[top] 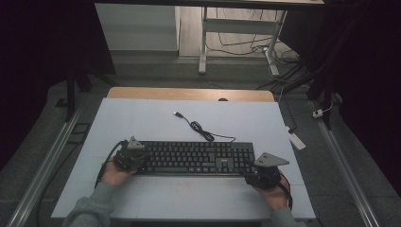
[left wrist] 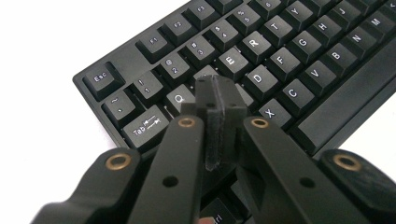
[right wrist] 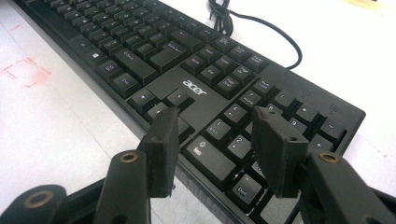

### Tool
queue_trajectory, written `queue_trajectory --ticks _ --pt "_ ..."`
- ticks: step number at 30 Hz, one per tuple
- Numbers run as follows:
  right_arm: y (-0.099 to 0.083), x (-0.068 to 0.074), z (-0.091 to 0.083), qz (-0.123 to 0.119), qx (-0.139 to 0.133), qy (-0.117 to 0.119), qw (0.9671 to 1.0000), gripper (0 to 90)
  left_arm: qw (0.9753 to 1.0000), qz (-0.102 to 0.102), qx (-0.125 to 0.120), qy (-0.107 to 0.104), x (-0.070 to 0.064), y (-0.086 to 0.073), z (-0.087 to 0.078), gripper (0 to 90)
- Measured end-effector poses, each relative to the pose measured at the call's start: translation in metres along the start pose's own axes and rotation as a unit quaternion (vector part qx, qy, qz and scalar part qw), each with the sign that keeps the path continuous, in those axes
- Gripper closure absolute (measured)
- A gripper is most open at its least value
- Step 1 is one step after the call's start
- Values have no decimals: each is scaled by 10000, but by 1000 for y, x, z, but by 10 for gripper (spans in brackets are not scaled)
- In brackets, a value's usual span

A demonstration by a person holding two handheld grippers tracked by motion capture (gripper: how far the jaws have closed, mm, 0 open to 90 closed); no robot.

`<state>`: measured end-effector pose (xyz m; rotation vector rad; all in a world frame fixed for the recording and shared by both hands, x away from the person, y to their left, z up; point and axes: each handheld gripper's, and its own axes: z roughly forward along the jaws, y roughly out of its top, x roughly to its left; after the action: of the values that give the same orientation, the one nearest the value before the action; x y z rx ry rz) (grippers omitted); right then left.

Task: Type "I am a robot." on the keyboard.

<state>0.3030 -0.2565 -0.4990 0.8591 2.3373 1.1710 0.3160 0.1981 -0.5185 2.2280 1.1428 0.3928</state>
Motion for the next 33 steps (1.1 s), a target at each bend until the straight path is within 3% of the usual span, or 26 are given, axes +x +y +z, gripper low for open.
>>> queue_trajectory --ticks 6,11,15,22,27,33 --pt "0 0 0 5 -13 3 10000 517 10000 -6 -43 -16 1 -1 0 890" --pt "0 0 0 1 -17 6 10000 517 9994 -61 -324 -99 2 1 -9 874" --pt "0 -1 -1 15 -9 1 10000 517 9968 -215 -705 -303 5 2 -18 744" --pt "-1 -3 -2 19 -8 -47 10000 517 9929 -372 -1051 -416 9 3 -31 521" --pt "-1 -3 -3 46 -63 -14 10000 517 9908 -453 -1162 -527 12 3 -36 431" --pt "-2 -3 -3 39 -77 -4 10000 517 9891 -430 -1293 -564 11 5 -41 386"
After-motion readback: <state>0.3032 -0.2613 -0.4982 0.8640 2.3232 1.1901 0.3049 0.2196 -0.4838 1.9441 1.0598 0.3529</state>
